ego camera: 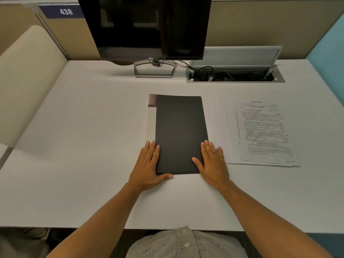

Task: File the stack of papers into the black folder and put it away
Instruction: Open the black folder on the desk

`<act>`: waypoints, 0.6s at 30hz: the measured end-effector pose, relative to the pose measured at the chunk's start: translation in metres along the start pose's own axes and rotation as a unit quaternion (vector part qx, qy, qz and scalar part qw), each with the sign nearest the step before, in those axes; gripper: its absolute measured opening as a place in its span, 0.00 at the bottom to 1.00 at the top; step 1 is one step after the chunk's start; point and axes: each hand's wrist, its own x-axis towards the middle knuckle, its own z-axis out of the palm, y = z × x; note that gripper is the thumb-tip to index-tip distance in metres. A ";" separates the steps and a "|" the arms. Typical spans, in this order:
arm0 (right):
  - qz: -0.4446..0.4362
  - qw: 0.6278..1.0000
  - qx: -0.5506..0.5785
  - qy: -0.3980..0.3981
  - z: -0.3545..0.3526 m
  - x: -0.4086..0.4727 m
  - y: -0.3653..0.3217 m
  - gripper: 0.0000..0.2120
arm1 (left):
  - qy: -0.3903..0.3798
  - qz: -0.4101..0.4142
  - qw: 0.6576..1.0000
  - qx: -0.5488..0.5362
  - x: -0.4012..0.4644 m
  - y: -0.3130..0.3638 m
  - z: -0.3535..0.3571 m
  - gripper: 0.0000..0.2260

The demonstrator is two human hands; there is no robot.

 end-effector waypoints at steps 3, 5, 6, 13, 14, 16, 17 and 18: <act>-0.003 1.000 0.005 0.006 0.002 0.000 0.002 0.44 | 0.003 -0.003 1.000 0.000 0.000 0.000 0.000 0.53; -0.004 1.000 0.008 0.005 0.003 0.000 0.003 0.43 | 0.004 -0.003 1.000 -0.001 0.000 0.001 0.001 0.52; -0.005 1.000 0.021 0.008 0.002 0.000 0.003 0.42 | 0.006 -0.001 1.000 0.003 0.000 0.000 0.002 0.52; 0.148 0.911 0.372 0.097 -0.029 -0.001 -0.017 0.33 | 0.029 0.016 0.999 0.008 -0.005 -0.002 0.008 0.45; 0.165 0.880 0.429 0.121 -0.037 0.001 -0.020 0.33 | 0.034 0.017 0.999 0.005 -0.006 -0.002 0.009 0.44; 0.185 0.805 0.542 0.156 -0.051 0.004 -0.023 0.31 | 0.050 0.017 0.999 -0.004 -0.007 -0.003 0.009 0.42; 0.194 0.774 0.580 0.166 -0.057 0.006 -0.022 0.29 | 0.060 0.015 0.998 -0.012 -0.008 -0.004 0.009 0.41; 0.201 0.749 0.608 0.172 -0.064 0.007 -0.021 0.28 | 0.072 0.012 0.997 -0.022 -0.009 -0.004 0.009 0.41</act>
